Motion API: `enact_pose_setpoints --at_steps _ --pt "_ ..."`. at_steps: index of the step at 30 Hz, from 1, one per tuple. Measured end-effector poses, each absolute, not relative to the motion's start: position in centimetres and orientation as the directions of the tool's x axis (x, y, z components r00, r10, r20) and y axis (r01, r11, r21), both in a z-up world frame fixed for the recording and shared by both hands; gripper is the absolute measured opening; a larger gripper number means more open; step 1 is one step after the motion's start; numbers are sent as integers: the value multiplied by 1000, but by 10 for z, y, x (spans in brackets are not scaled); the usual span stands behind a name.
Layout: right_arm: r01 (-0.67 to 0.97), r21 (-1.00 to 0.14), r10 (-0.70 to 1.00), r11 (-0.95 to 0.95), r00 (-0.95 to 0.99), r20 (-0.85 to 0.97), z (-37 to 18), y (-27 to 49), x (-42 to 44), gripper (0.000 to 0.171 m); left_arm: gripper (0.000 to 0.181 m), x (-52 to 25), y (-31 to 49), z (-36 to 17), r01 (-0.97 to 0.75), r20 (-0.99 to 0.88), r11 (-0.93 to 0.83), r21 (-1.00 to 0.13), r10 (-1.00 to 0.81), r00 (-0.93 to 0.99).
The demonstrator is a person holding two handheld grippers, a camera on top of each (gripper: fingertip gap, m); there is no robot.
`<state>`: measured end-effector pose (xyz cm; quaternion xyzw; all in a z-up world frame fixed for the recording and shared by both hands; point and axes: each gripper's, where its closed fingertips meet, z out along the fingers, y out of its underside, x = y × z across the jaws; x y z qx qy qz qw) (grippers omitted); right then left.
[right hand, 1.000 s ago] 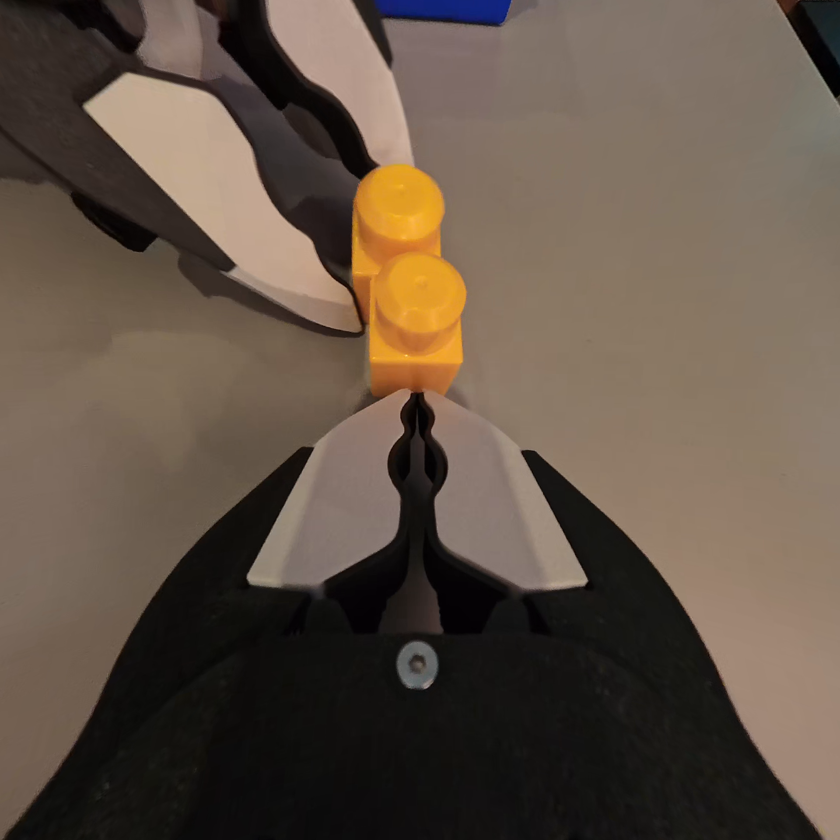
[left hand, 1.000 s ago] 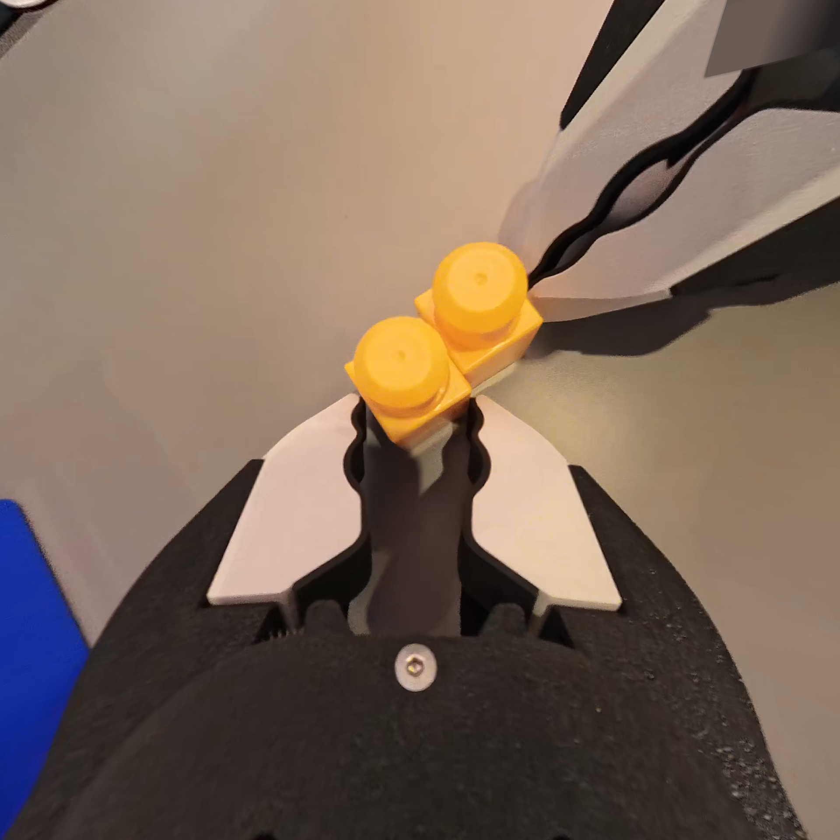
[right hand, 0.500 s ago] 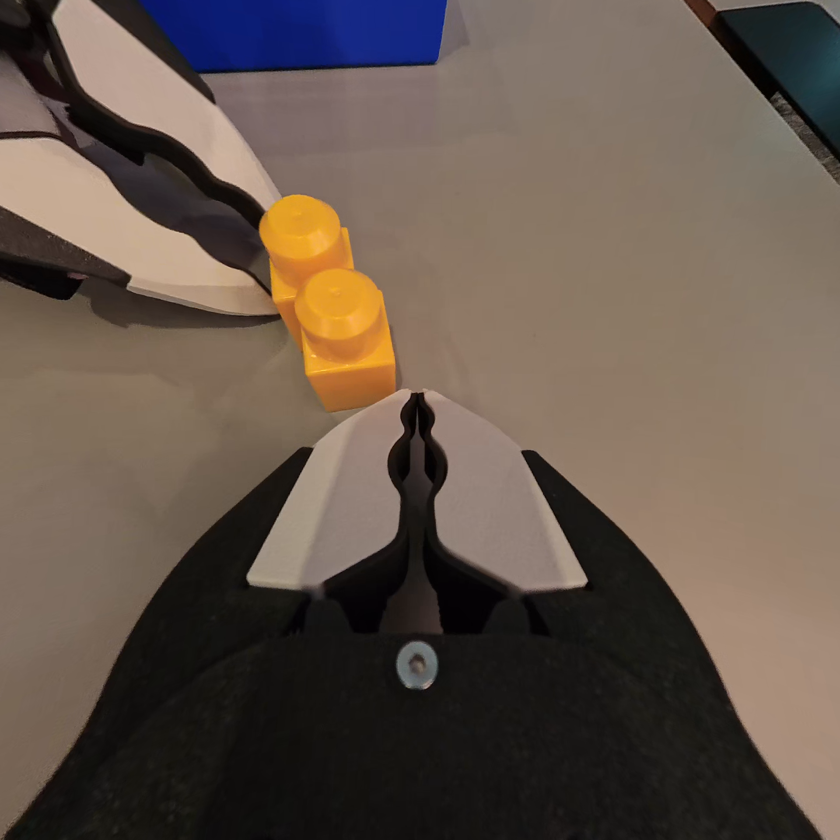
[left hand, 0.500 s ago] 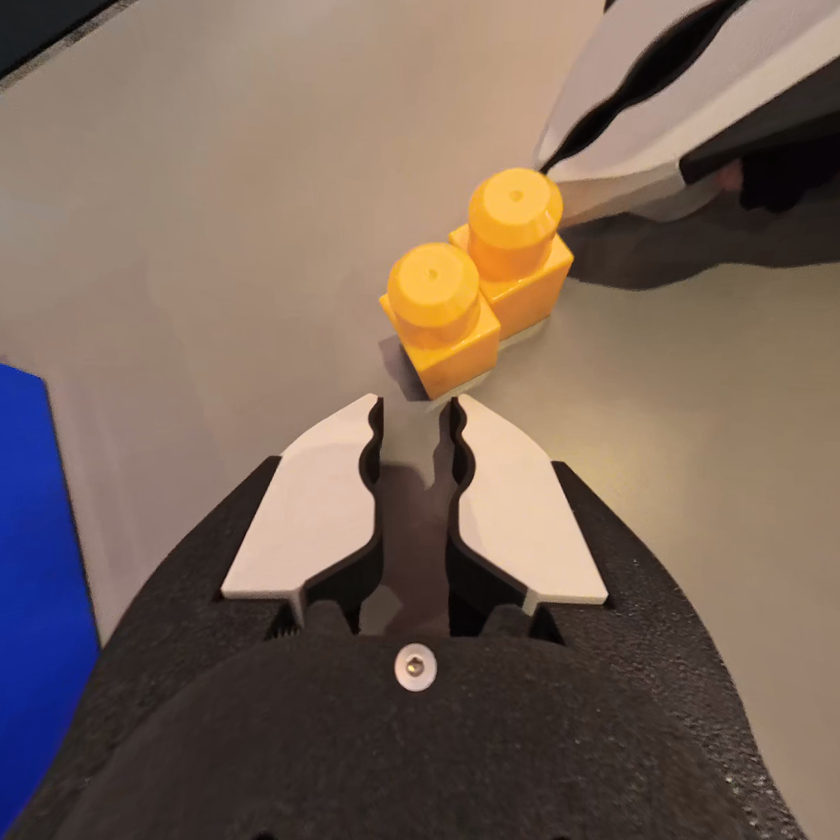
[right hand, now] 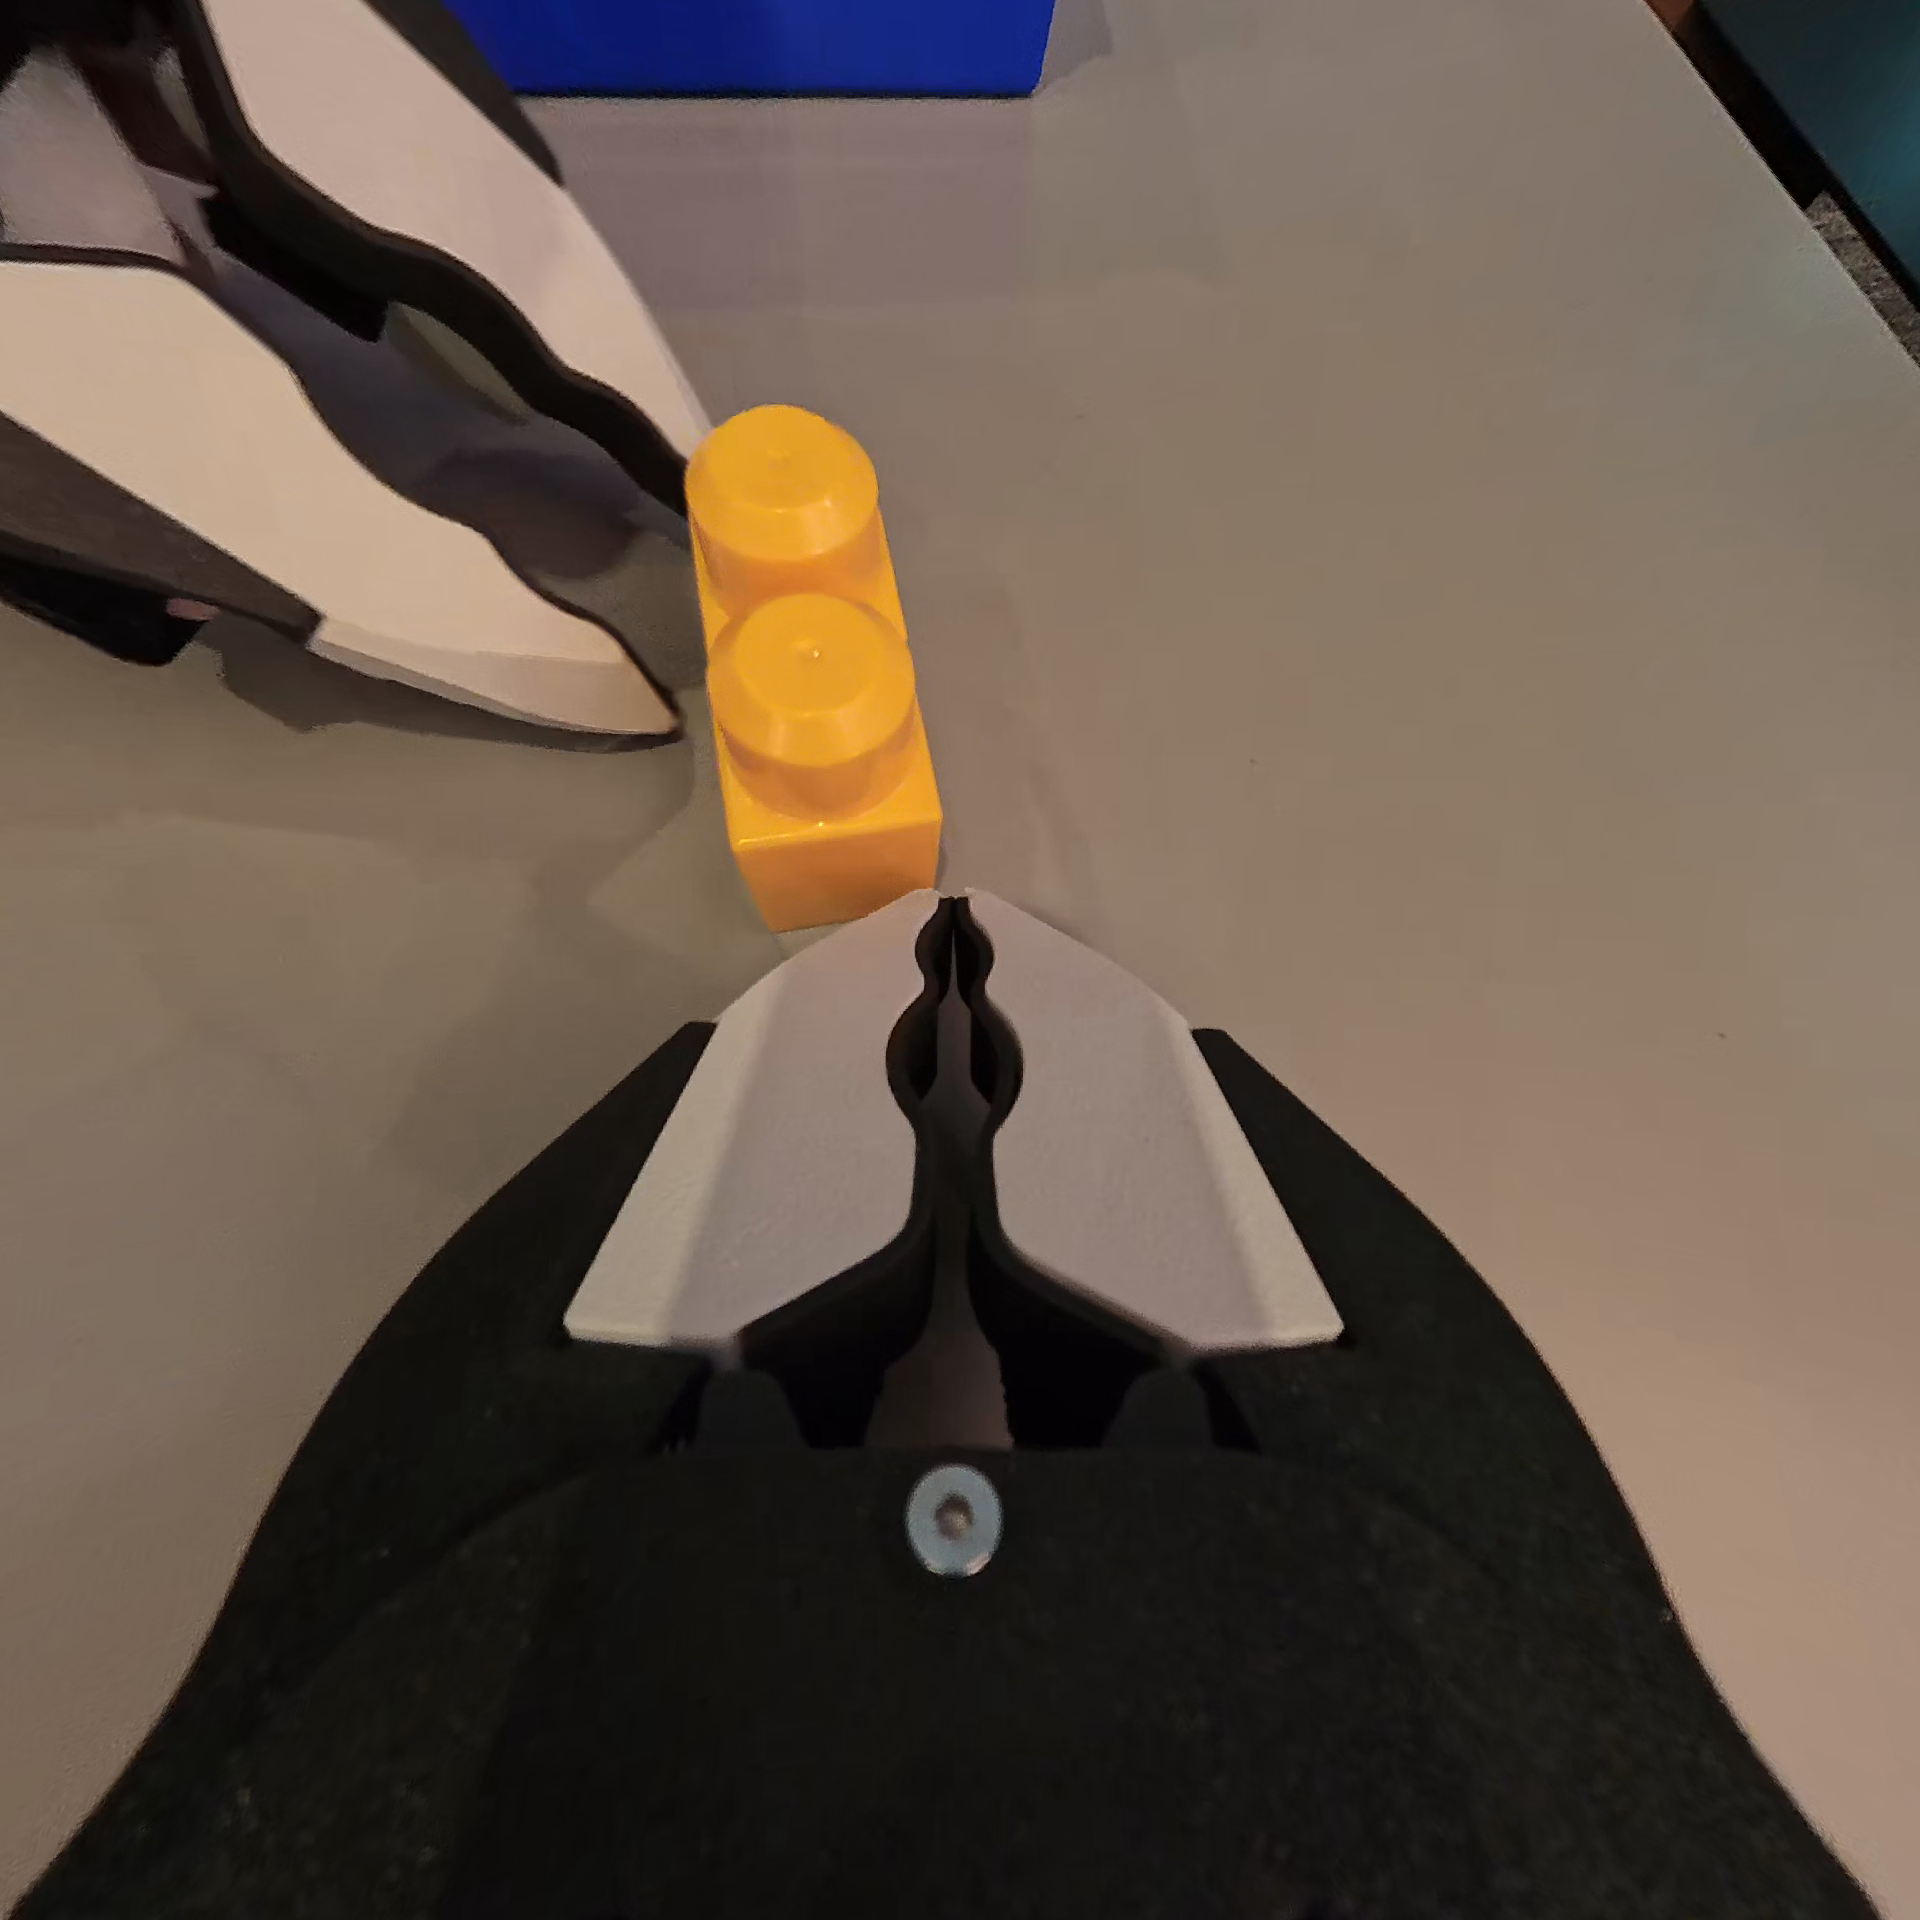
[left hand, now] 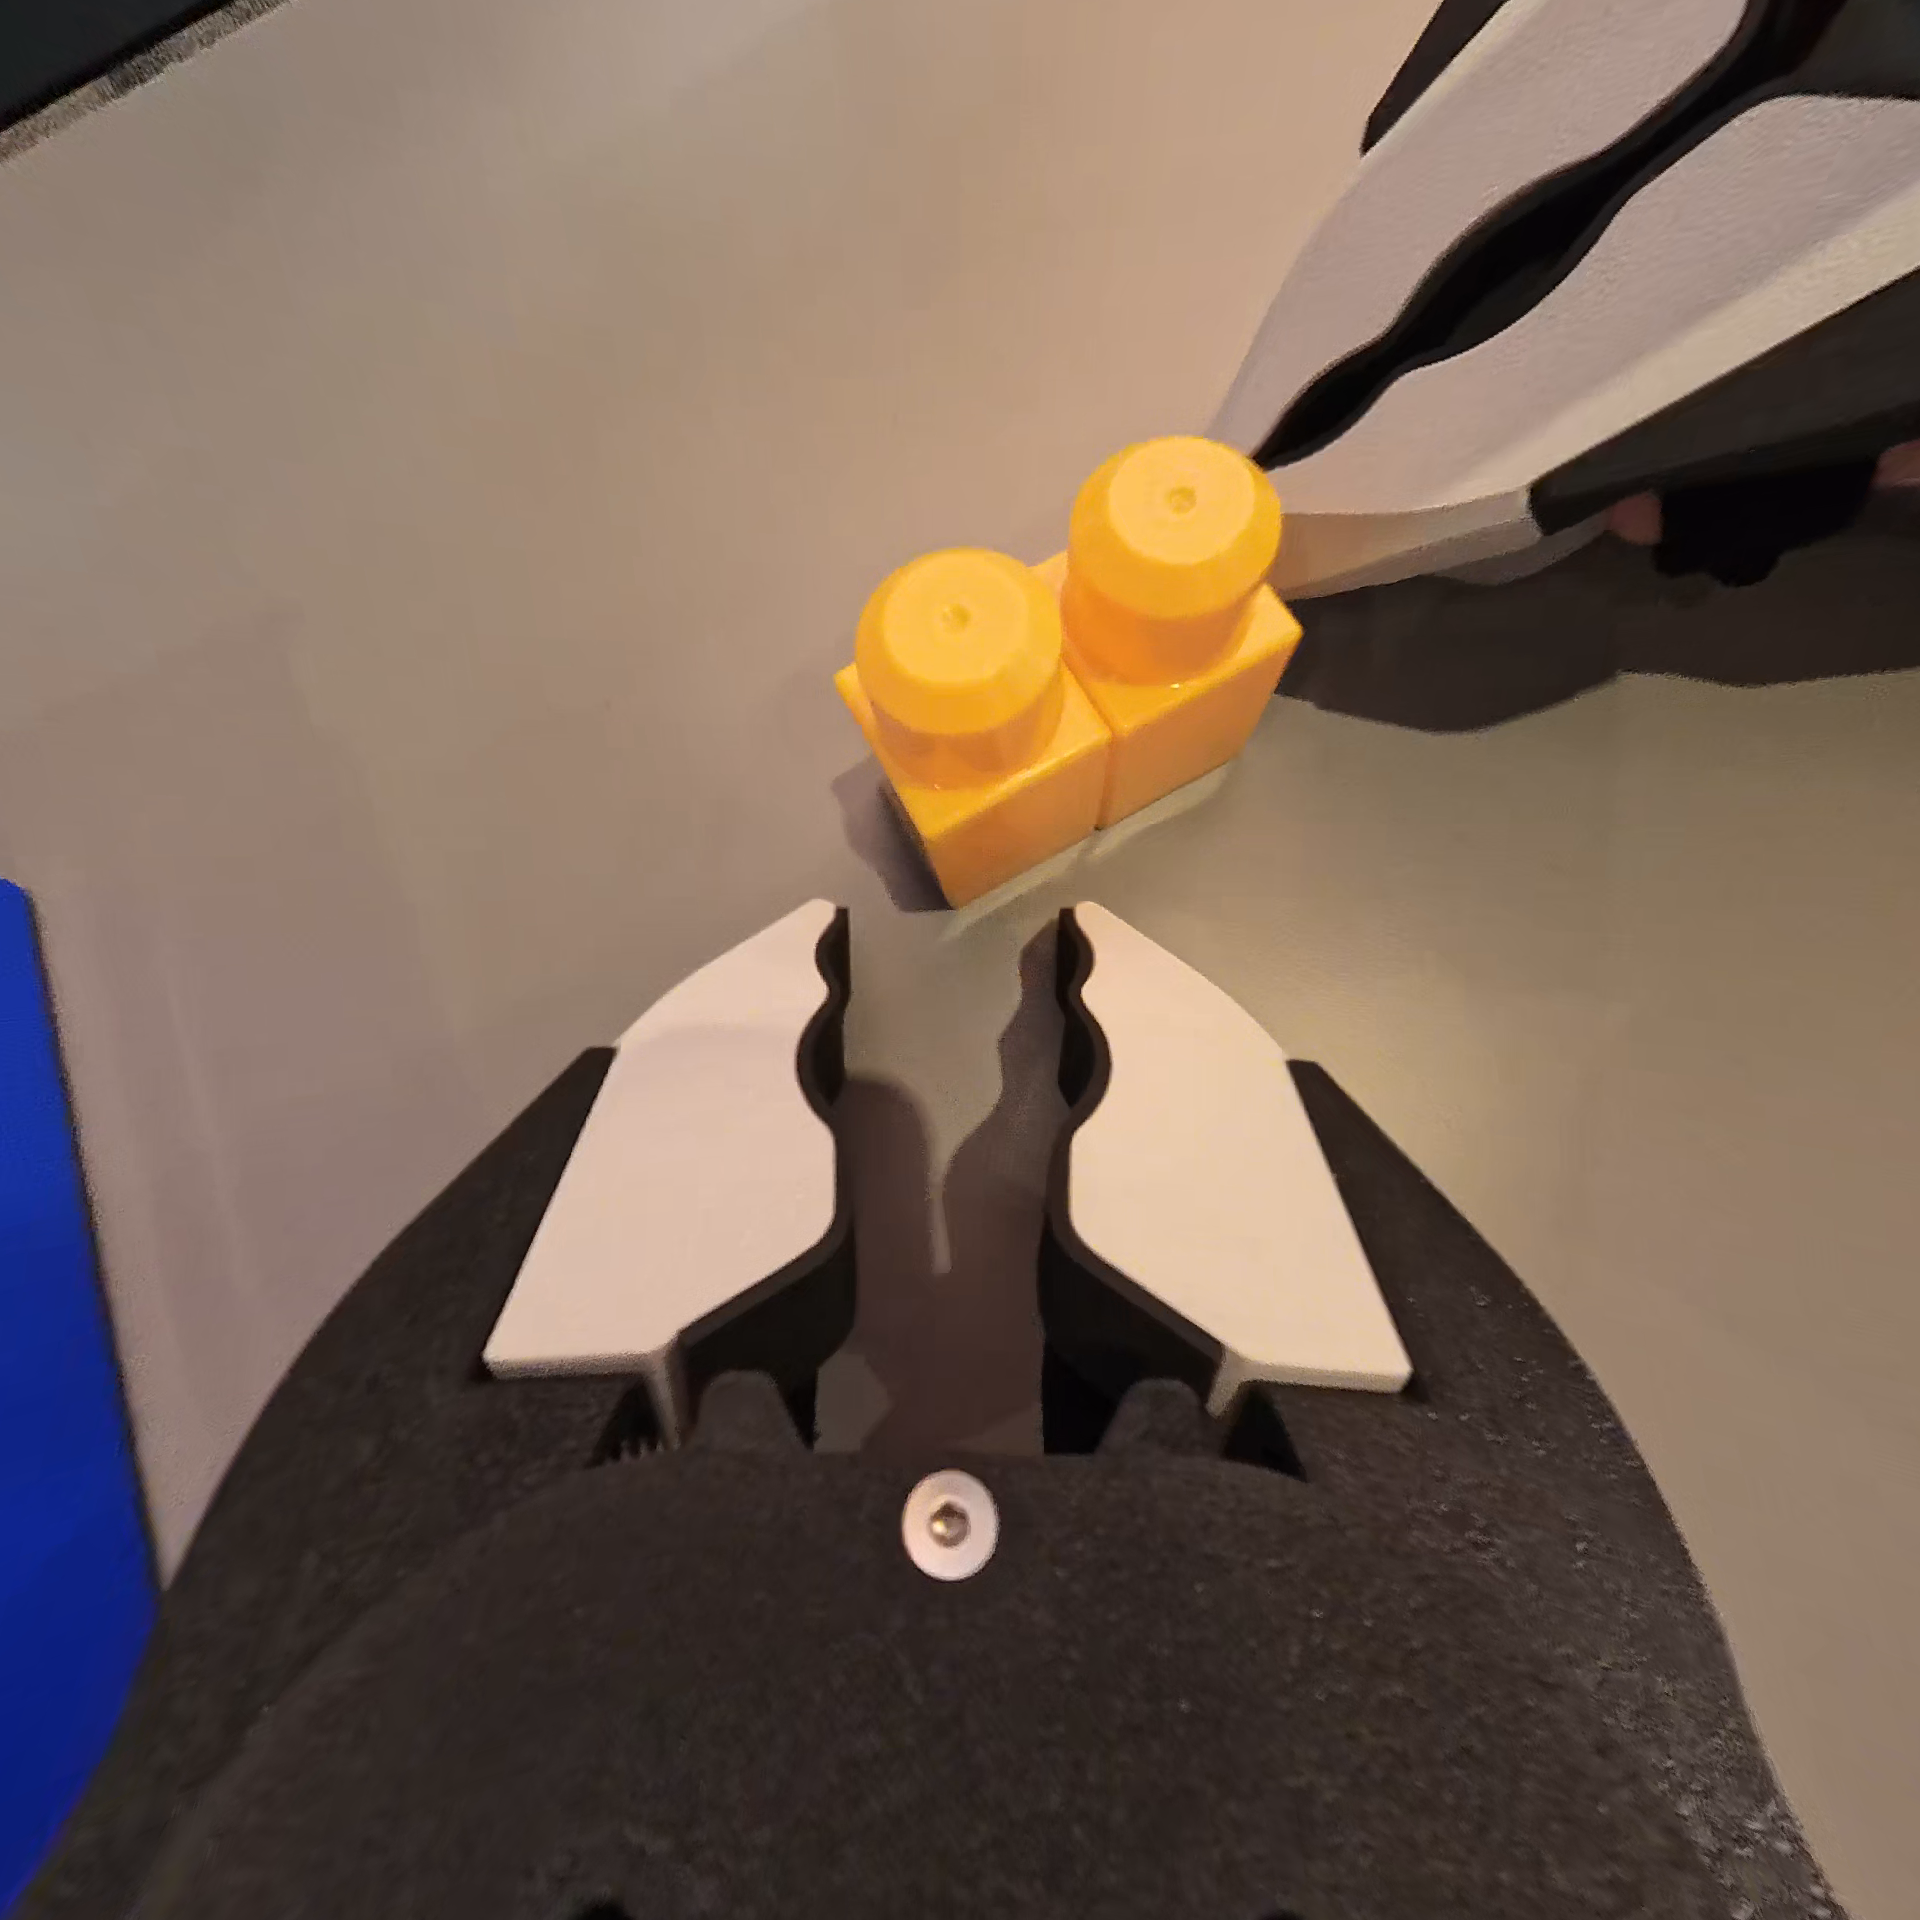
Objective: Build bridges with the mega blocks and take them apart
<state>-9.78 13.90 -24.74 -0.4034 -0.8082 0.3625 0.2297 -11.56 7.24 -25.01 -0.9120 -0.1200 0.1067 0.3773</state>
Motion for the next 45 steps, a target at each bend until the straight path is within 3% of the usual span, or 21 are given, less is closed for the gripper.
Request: enact_pose_setpoints --at_steps 5,10,18,45 --pt "488 -779 827 395 -557 70 -246 141 -97 0 71 -97 77 -229 215 10 -507 -835 376 926" --pt "486 -792 839 370 -541 60 -243 146 -96 0 100 -100 86 -235 214 -121 -549 -808 510 851" --pt "488 -812 856 319 -516 26 -239 151 -96 0 104 -112 107 -244 369 -76 -514 -774 655 752" --pt "479 -853 863 206 -501 -73 -229 161 -96 0 103 -123 121 -257 516 -20 -461 -722 760 650"
